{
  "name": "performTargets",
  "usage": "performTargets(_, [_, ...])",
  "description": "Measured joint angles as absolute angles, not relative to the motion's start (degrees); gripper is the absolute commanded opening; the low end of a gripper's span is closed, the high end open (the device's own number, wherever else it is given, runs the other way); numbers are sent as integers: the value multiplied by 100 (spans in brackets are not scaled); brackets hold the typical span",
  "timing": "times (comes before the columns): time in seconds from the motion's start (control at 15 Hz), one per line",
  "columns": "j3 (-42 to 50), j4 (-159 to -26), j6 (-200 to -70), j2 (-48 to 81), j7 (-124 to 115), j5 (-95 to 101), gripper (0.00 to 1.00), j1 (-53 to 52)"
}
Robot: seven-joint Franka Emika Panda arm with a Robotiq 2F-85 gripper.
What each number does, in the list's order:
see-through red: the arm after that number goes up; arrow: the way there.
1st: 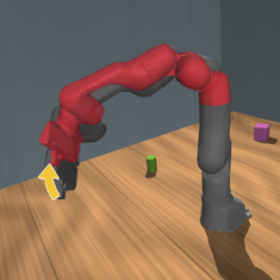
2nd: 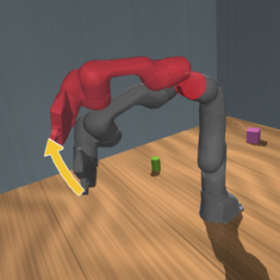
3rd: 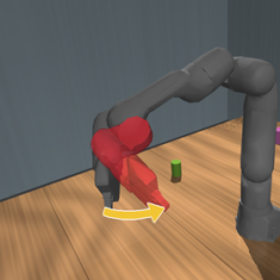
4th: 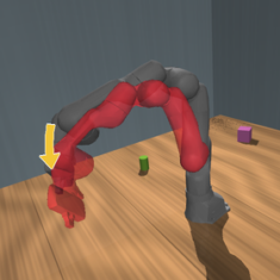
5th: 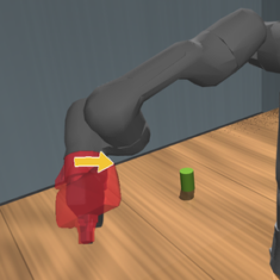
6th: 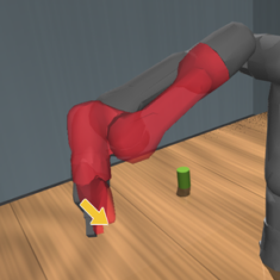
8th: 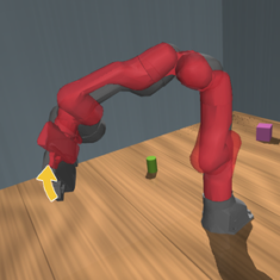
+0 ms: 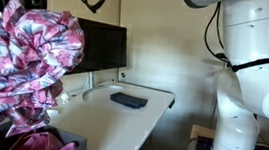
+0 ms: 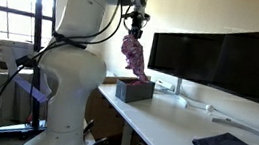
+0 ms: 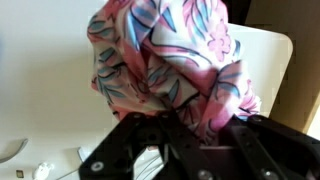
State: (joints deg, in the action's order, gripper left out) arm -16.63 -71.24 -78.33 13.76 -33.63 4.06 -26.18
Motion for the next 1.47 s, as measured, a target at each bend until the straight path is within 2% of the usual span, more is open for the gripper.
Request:
performTargets(0.73, [-1305,-8269,-8862,1444,-2132,-1082,8,-1735])
performTargets(1.47, [-1289,-8729,-9179,2120,-1951,-1107,9,-1910])
